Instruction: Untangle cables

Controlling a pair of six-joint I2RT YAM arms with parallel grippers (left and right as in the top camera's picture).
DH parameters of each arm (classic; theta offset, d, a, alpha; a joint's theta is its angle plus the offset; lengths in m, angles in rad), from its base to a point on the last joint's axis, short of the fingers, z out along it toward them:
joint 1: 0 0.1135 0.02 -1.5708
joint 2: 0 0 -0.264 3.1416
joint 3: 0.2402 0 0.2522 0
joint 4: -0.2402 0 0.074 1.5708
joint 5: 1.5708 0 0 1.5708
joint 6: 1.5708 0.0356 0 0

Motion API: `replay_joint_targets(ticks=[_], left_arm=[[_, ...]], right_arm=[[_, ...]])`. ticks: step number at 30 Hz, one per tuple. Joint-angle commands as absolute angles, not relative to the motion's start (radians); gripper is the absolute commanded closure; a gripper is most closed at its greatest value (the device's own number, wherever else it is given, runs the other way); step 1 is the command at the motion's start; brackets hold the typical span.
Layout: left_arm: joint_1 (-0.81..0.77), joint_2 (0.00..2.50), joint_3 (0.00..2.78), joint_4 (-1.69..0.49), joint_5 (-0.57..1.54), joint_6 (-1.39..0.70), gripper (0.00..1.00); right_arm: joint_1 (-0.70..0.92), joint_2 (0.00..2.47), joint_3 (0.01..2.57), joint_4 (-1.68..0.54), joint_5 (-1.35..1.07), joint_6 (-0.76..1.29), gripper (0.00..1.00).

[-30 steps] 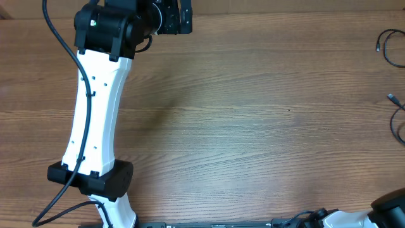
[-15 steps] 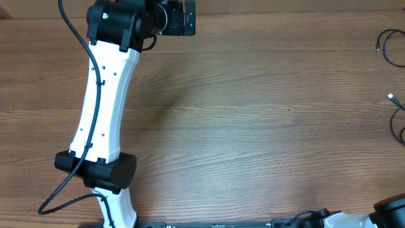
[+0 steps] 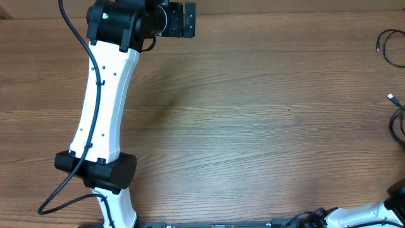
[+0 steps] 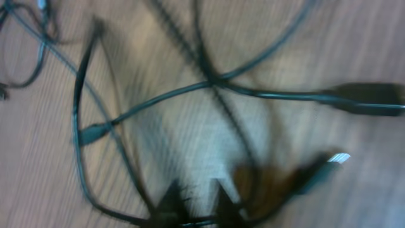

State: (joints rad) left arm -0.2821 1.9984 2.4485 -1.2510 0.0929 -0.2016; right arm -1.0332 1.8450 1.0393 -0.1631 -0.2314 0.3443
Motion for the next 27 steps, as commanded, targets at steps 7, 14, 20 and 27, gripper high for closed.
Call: replay_joint_targets(ticks=[7,14,20,27], left_arm=[[-0.288,2.001,2.455,-1.249,0.097,-0.178,0.00],[-0.288,2.001,2.455,-1.245,0.097,-0.179,0.00],[-0.288,2.000,2.457,-1.210,0.097,-0.157,0.00],[-0.288,1.999,2.457,-1.231,0.093,-0.108,0.00]], right_arm=[[-1.005,1.764,1.047,-0.166,-0.336,0.310,0.16],[-0.954,1.405,1.108,-0.204,-0.420,0.307,0.11],[-0.799,1.120,1.108,-0.091,-0.585,0.302,0.16],[-0.635,0.880,1.108,0.373,-0.921,0.122,0.06]])
